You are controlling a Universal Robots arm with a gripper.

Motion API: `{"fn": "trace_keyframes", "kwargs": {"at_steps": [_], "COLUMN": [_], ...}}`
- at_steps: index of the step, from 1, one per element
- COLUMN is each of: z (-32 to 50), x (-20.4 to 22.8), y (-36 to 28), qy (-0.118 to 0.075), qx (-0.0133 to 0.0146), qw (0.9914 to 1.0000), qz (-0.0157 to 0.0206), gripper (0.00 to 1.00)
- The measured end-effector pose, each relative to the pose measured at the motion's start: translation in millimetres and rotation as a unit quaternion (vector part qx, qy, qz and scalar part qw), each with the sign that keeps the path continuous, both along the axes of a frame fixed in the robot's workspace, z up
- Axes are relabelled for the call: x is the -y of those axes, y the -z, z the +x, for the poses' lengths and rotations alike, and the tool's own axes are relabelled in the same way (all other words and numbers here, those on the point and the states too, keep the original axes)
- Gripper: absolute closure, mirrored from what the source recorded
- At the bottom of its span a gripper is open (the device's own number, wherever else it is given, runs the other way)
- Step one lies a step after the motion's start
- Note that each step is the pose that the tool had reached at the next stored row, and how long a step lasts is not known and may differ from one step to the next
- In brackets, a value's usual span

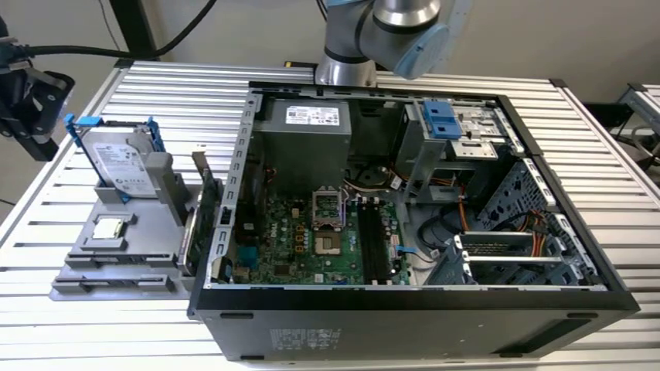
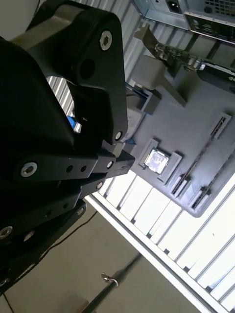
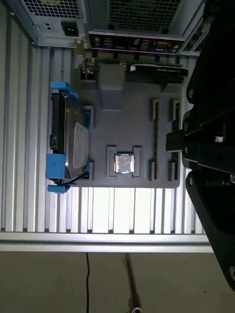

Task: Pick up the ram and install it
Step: 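Reach for the ram, then pick up the ram and move it above insertion slot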

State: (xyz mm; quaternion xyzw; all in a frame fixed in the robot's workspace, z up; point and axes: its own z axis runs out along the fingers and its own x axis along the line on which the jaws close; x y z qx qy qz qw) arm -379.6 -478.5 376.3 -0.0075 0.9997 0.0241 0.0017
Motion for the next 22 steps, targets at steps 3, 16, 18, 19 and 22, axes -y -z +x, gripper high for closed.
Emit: {"fn": "trace_keyframes", "kwargs": {"at_steps": [3, 16, 18, 19, 22], "z": [0.0, 0.1, 0.1, 0.1, 0.2], "x": [4.1, 26.8, 29.9, 31.4, 35.4], "y": [0.7, 4.0, 4.6, 4.8, 5.5], "qy": [0.0, 0.0, 0.0, 0.0, 0.0], "qx": [-0.0002, -0.0002, -0.0002, -0.0003, -0.0003], "qw": [1.0, 1.0, 1.0, 1.0, 1.0], "qz": [0.0, 0.0, 0.0, 0.0, 0.0], "gripper": [1.0, 1.0, 1.0, 1.0, 1.0]}}
